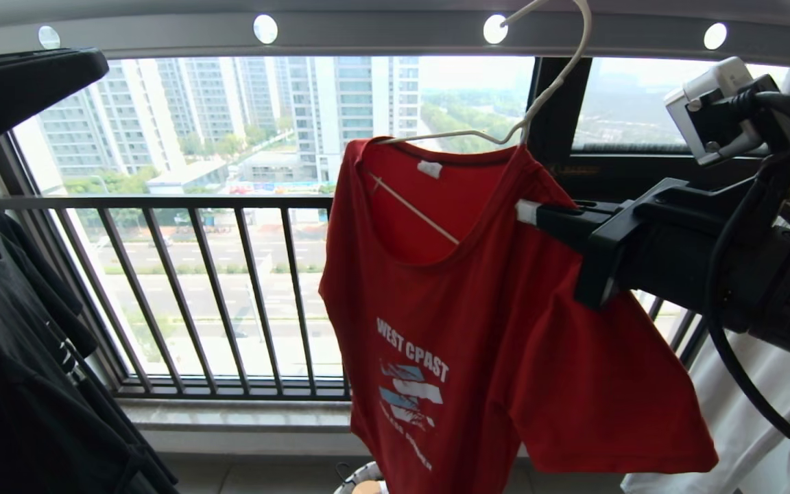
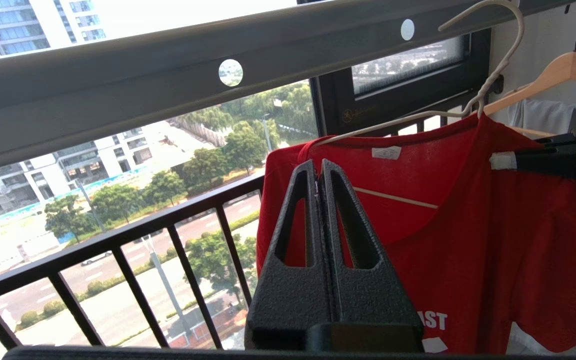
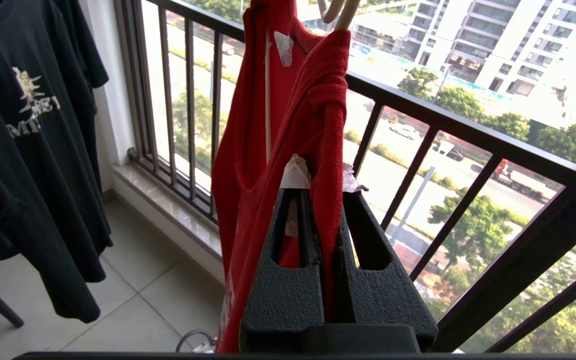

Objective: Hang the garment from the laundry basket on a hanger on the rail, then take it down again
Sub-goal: Hang the clothes rack on the clothesline

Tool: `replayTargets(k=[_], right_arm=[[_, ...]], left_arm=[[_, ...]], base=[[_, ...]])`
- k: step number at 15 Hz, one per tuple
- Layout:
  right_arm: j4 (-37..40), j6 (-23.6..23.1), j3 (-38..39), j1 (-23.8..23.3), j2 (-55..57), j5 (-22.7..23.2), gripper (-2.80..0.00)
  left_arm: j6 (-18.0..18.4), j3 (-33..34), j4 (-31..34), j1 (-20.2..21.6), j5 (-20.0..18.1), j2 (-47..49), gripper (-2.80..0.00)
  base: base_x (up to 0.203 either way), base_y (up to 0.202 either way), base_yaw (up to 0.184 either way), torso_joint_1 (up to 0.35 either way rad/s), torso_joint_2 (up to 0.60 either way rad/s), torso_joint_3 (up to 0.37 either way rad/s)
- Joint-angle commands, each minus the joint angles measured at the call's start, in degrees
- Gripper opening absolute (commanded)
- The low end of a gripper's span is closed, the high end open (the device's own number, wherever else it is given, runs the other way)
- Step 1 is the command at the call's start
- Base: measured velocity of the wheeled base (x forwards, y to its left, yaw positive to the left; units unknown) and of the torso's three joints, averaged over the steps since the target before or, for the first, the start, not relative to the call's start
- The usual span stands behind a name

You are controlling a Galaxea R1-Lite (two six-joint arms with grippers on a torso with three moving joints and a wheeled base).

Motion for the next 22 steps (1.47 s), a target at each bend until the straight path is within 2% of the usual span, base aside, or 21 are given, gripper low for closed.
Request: replayTargets(k=[1,8,22], right_arm=[[-0.2,-0.1,-0.3,0.0,1.6,0.0,-2.80],[-4.1,-0.2,-2.0,-0.9,6.5,-1.8,-2.80],[-4.1,-0.7,-7.4,-3.2,9.7,-4.2,-2.80]], left_arm=[[0.2,0.2,-0.2,-1.2,-0.1,-0.3,-2.80],[0.8,0.4,-0.2,-1.9,-0.1,-0.3,-2.80],[0.9,0.4,-0.1,-1.9,-0.1,-1.9,-2.80]], base=[[0.000,0.000,0.000,0.000,0.00,0.000],[0.000,0.000,0.000,0.000,0.00,0.000],[0.000,0.000,0.000,0.000,0.00,0.000]])
